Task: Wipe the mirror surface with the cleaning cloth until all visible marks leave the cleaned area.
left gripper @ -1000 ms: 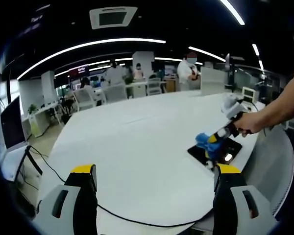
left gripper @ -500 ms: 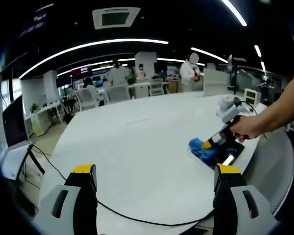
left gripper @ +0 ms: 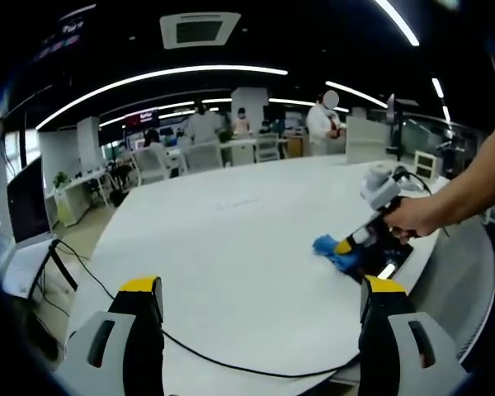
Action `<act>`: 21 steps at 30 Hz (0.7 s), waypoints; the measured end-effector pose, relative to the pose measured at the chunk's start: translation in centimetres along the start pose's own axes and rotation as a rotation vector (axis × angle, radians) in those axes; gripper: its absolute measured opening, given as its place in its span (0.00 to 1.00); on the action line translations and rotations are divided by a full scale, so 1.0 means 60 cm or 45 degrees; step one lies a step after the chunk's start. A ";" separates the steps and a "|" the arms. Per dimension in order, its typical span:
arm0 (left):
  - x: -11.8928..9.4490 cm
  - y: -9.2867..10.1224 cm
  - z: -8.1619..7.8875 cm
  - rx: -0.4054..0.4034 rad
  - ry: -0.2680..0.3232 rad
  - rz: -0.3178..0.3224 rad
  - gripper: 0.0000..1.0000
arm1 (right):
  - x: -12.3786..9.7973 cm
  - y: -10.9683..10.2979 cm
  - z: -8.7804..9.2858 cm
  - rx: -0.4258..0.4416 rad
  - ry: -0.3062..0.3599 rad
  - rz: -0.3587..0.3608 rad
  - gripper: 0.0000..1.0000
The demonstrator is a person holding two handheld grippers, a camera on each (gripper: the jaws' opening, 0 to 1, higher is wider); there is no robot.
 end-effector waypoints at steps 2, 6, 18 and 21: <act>0.000 0.000 -0.003 0.005 0.001 0.000 1.00 | -0.002 -0.001 0.003 -0.002 -0.007 -0.005 0.01; 0.001 -0.002 -0.012 0.015 0.011 -0.002 1.00 | -0.009 -0.003 0.012 -0.011 -0.013 -0.012 0.01; 0.001 -0.004 -0.021 0.036 0.013 0.003 1.00 | -0.024 -0.006 0.034 -0.009 -0.029 -0.023 0.01; 0.003 -0.001 -0.018 0.040 0.003 0.012 1.00 | -0.027 -0.007 0.038 -0.022 -0.035 -0.025 0.01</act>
Point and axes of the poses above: the point that each gripper's makers call its tool centre point, and the gripper's own axes: x roughly forward along the fingers, y roughly to its right, z roughly out of its underside, the point moved 2 cm from there along -x, roughly backward along the fingers, and after that the axes turned 14 degrees about z, right-handed, at the moved point
